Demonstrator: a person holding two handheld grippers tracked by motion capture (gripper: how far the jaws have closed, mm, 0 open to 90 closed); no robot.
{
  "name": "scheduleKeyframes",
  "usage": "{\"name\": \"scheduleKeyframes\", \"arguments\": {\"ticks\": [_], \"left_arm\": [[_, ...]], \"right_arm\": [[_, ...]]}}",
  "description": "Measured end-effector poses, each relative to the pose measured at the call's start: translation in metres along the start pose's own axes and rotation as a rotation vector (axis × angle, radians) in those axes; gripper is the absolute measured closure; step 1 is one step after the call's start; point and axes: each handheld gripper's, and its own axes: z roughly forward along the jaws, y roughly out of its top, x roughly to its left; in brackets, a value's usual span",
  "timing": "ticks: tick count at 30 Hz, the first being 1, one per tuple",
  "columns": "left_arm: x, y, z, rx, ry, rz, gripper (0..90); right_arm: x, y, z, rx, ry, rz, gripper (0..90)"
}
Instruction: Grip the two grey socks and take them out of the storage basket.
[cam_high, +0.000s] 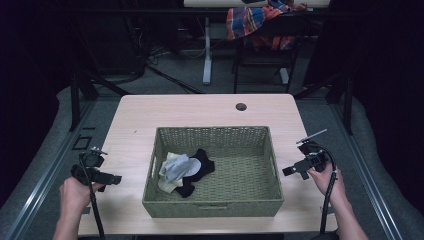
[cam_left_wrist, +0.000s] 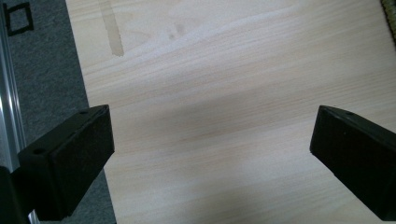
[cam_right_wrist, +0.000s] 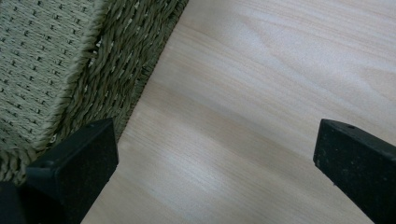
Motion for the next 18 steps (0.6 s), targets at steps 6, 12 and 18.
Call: {"name": "scheduleKeyframes", "arguments": {"ticks": [6,12,18], "left_arm": [[0.001,0.0,-0.008,0.008,-0.011,-0.012,0.0],[0.002,0.005,-0.019,0.0,-0.02,-0.01,0.0],[-0.006,0.014,-0.037,-0.033,-0.045,0.017,0.0]], "right_arm": [[0.002,-0.001,-0.001,-0.018,0.002,0.016,0.0],[0.001,-0.002,-0.003,-0.011,-0.006,0.009,0.0],[0.0,0.001,0.001,-0.009,0.013,0.015,0.0]]}}
